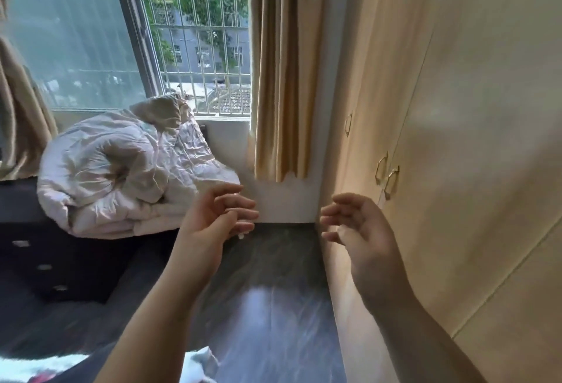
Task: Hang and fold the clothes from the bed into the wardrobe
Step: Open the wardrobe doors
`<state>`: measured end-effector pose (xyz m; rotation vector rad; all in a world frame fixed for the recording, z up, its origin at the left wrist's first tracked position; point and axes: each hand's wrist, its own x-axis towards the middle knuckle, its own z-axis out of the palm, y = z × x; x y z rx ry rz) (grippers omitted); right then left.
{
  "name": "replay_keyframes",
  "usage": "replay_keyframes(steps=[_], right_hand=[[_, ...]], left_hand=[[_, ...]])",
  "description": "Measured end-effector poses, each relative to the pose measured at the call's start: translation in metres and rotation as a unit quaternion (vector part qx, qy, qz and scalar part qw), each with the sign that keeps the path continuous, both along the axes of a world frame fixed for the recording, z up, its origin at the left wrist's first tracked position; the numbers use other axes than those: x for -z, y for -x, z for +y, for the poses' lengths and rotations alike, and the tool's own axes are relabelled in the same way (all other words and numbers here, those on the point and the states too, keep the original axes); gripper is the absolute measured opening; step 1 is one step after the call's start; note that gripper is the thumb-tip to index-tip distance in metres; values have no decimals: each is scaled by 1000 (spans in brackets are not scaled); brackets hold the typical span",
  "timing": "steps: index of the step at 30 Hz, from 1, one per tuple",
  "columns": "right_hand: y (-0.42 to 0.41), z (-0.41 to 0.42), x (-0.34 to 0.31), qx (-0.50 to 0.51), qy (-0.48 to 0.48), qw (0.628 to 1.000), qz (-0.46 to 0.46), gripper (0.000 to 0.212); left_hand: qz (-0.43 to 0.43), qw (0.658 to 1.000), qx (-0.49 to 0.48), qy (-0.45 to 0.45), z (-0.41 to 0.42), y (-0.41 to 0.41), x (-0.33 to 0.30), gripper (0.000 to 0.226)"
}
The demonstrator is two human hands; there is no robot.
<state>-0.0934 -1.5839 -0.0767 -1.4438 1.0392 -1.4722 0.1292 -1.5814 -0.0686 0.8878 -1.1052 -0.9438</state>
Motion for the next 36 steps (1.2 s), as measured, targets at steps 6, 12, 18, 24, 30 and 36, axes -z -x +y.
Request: replay_keyframes(steps=[6,12,18,24,30,36], right_hand=[[-37,-126,20,27,-19,999,8,30],[-74,-236,23,51,-16,998,27,30],[-67,-308,39,105,-30,994,23,31],[-8,-363,63,213,-52,975,-45,35],[47,-431,80,281,-45,956,-76,37],[74,-492,71,330,-32,943,-40,39]], left_hand=[[13,1000,-20,-8,-134,-40,14,36],[-12,999,35,-32,-259,-70,19,32],[-23,993,100,-57,-365,-56,21,37],[-70,970,218,-76,-454,19,34,38],[-108,946,295,-76,-548,100,41,40],[-126,924,356,-53,-622,150,40,40]])
